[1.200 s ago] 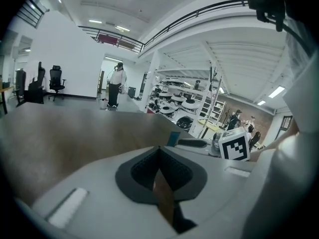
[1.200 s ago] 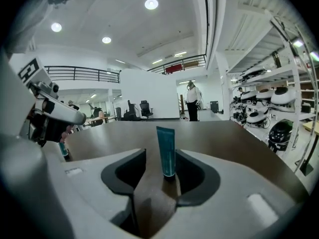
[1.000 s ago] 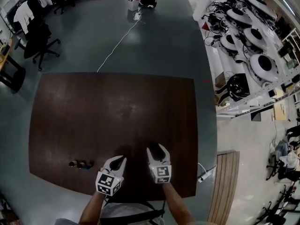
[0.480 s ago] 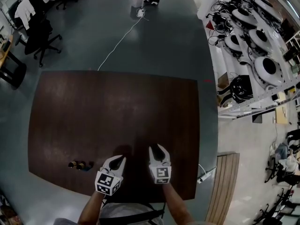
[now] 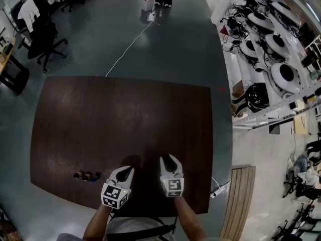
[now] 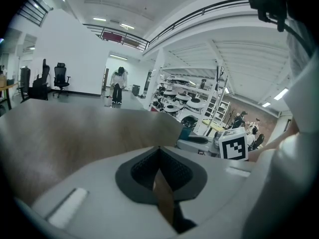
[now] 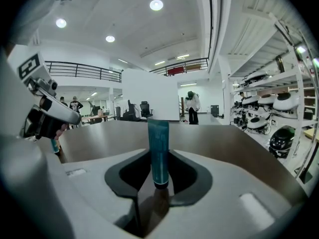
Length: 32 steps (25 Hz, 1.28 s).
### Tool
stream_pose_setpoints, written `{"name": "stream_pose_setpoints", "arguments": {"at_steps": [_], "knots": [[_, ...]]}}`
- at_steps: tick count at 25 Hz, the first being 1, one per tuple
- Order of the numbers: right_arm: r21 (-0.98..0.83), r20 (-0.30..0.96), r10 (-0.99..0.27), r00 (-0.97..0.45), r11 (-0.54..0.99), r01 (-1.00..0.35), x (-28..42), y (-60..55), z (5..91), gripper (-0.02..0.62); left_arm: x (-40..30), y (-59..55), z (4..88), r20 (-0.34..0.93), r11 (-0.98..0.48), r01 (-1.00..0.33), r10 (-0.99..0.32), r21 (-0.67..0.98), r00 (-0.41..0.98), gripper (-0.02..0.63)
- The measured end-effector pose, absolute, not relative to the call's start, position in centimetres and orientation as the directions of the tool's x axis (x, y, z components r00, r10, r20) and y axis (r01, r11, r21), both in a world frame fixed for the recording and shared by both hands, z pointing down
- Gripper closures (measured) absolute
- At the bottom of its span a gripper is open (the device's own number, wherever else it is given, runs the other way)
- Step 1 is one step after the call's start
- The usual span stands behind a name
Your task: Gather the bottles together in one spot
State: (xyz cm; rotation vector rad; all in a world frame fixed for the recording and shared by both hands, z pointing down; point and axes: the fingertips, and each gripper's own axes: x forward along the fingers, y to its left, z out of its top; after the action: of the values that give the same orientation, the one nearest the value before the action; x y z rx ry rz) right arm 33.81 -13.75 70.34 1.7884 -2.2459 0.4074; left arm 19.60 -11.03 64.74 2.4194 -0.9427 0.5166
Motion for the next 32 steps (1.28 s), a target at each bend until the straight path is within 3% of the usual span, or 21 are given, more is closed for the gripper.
{"name": "stream_pose_setpoints", "arguments": {"at_steps": [17,32], "knots": [[-0.034,0.270,-0.932,-0.243,0.243,-0.969,32.7,-7.9,64.5,0.485,18.7,-6.8,61.8,0.424,-0.658,-0.706,-0.578,0.262,0.697,0.606],[-0.022,0.234,-0.903,-0.361,0.366,-0.930,26.1,-2.9,62.5,0.486,13.4,-2.5,61.1,0.394,-0.613,-0.754,-0.649,0.235,0.650,0.606]]}}
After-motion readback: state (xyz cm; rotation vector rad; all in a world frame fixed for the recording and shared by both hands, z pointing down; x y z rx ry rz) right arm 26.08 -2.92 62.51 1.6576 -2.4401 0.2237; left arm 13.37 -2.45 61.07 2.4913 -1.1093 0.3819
